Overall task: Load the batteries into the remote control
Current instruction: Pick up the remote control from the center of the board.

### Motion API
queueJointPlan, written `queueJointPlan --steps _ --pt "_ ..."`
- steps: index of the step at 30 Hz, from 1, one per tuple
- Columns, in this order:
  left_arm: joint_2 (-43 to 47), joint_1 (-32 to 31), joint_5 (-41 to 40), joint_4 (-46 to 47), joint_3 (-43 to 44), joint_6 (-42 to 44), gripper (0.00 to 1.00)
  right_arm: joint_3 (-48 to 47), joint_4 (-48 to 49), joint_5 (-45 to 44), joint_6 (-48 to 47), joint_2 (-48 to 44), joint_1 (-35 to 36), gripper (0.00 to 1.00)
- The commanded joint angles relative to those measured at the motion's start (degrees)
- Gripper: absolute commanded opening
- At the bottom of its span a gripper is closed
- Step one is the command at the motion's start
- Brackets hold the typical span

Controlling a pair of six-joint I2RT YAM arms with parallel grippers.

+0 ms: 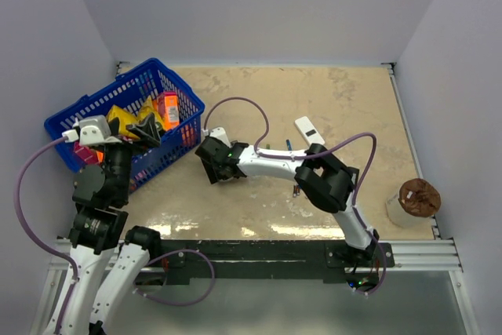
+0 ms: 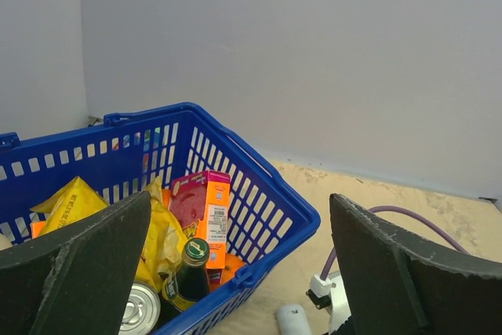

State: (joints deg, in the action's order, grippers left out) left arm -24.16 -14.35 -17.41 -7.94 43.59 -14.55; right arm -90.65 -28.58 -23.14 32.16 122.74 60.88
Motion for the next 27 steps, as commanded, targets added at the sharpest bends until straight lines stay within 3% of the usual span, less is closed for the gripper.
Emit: queueJointPlan --steps 1,5,7,8,14,23,27 --pt "0.5 -0.3 -0.4 0.9 0.0 -1.7 1.0 0.4 -1.0 -1.7 1.0 -0.2 0.9 0.74" --pt "0.5 -0.3 0.4 1.2 0.0 -2.0 1.0 2.1 -1.2 -1.5 1.5 -0.5 1.4 0.61" --pt "0.5 -0.3 1.1 1.1 -0.1 -2.2 1.0 3.3 -0.3 -0.5 1.7 -1.3 1.4 0.52" --pt "0.5 -0.3 1.4 1.4 -0.2 -2.2 1.0 5.0 0.4 -0.1 1.7 -2.6 1.4 0.43" --pt "-0.6 -0.3 6.2 2.8 -0.8 -4.5 1.0 11.4 4.0 1.8 1.7 -9.3 1.5 0.2" --pt "-4.4 -0.3 14.3 3.6 -0.2 -8.0 1.0 22.3 14.4 3.1 -2.9 -28.3 1.5 0.02" --pt "-6.9 -0.3 18.5 3.7 0.5 -11.2 1.0 25.2 18.5 1.0 -5.1 -35.7 1.4 0.0"
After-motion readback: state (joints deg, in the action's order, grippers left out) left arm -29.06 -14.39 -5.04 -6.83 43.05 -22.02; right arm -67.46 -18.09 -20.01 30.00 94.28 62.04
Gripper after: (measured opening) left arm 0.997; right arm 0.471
